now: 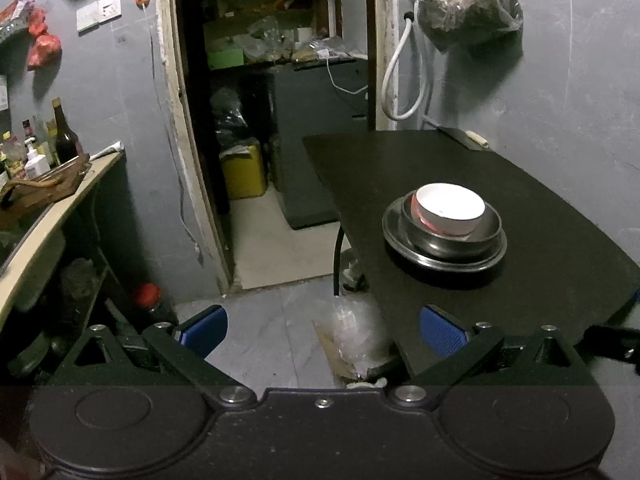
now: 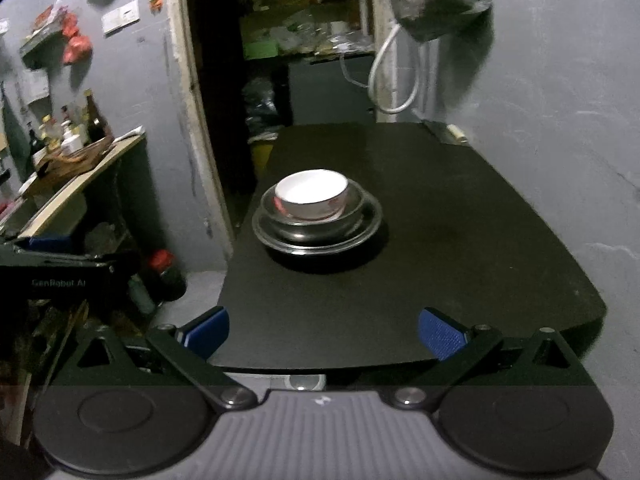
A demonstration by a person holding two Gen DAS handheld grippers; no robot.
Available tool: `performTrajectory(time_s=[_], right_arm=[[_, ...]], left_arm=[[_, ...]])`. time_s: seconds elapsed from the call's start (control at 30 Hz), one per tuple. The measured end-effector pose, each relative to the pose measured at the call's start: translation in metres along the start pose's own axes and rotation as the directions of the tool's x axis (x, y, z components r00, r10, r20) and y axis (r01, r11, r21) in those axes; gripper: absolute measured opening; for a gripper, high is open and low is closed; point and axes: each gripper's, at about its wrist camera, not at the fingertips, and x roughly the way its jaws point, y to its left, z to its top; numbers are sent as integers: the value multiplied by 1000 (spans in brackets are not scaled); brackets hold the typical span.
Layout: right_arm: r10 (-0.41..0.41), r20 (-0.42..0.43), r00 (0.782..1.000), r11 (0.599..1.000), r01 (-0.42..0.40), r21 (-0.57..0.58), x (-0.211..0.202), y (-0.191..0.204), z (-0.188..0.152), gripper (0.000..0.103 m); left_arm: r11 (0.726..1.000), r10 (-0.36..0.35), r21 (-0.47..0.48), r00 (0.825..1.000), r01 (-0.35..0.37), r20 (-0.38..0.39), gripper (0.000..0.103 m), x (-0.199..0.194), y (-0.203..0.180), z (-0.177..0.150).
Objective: Organize plates and bowls
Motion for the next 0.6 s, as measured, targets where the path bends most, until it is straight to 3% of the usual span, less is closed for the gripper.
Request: performTrajectory(time_s=[0.3, 0.6], right_arm=[[-31, -36, 999, 999, 32, 23, -3, -1, -9, 103], [-24, -49, 999, 1000, 25, 16, -1, 5, -10, 103]], left_arm=[[997, -65, 32, 998, 66, -11, 102, -2, -3, -10], [998, -57, 28, 998, 58, -25, 102, -2, 5, -15]])
